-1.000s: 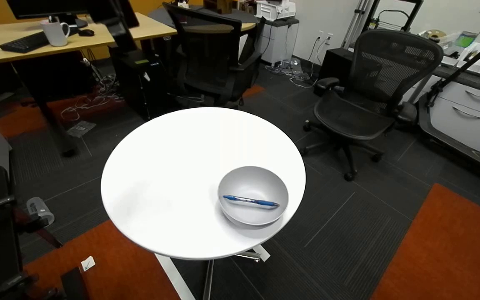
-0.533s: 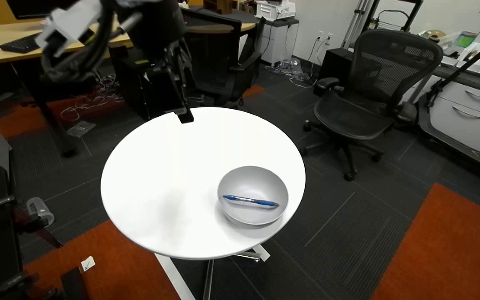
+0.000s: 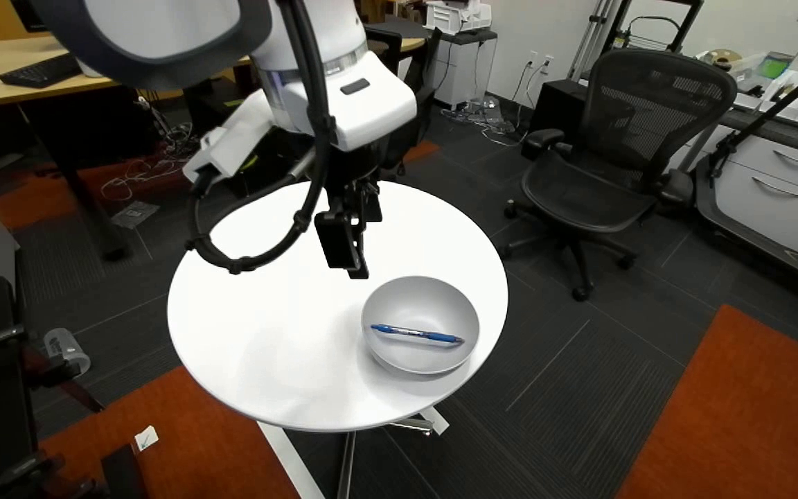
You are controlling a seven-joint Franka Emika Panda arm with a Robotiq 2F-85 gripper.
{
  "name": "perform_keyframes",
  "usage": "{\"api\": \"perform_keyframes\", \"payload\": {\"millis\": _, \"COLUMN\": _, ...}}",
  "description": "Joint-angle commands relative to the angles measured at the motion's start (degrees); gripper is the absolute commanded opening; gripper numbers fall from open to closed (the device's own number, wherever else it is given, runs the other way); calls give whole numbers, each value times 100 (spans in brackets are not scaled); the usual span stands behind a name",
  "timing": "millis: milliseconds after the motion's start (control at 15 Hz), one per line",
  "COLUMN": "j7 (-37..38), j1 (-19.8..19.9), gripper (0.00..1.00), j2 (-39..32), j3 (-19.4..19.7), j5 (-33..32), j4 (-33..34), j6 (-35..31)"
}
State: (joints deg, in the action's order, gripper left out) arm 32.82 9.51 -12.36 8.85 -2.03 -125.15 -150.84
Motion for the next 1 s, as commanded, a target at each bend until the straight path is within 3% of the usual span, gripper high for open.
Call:
{"api": "perform_keyframes", "payload": {"millis": 0, "j7": 155, "j1": -191, "gripper": 100, "j2": -441, "j3": 232, "j5": 123, "j4": 411, "j6": -7}}
{"api": "perform_keyframes", "payload": {"millis": 67, "j7": -33, "j1": -197, "gripper": 100, "j2": -246, "j3": 256, "j5": 109, "j4": 181, "j6": 5}}
{"api": "perform_keyframes", "payload": {"millis": 533, "j7": -55, "j1": -231, "gripper": 100, "j2": -346, "j3": 300, "j5": 121, "j4": 235, "j6": 12}}
{"api": "perform_keyframes", "payload": {"millis": 933, "j7": -65, "j1": -252, "gripper": 100, "j2": -1045, "j3": 338, "j5": 118, "j4": 765, "j6": 130}}
